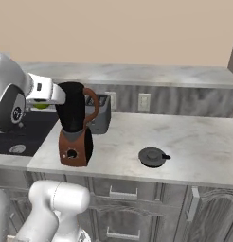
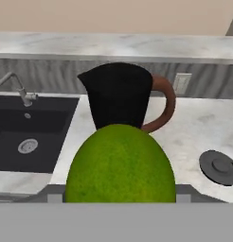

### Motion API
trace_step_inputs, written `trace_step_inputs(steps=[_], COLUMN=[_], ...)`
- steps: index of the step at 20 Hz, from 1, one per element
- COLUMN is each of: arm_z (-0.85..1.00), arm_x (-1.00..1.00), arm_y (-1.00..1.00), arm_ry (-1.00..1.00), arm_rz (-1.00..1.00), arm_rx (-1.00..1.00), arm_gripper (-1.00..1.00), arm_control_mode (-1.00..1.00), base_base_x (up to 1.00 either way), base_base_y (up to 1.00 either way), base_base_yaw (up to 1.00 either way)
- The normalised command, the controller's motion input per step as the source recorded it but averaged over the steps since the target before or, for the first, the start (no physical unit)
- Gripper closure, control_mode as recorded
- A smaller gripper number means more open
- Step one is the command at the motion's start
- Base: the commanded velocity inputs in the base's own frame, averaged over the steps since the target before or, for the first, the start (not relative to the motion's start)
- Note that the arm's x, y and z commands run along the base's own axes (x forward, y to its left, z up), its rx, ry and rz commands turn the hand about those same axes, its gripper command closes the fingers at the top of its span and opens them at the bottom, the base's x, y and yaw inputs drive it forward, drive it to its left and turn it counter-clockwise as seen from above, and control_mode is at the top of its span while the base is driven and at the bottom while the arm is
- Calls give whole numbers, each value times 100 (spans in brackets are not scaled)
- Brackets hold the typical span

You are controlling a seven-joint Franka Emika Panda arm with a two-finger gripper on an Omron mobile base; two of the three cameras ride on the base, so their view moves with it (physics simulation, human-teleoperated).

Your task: Grab the limes from the fridge, place them in the blender, close the lid, and turn on the blender to create a marinade.

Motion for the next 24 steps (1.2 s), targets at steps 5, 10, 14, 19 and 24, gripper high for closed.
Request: trace_step_inputs(steps=[5,10,14,19,24], arm_z=[63,-19,-60,-70,-55], arm_x=[91,100,84,68,14], arm_y=[1,9,14,26,16], arm_ry=[-1,18,15,10,0], arm_rz=[0,0,0,0,0], arm_rx=[0,0,-1,-5,-8], arm_gripper=[100,100,100,100,100], arm_control_mode=[-100,-100,-100,-100,-100], base_base_x=[0,0,0,0,0], base_base_y=[0,0,0,0,0], base_base_yaw=[0,0,0,0,0])
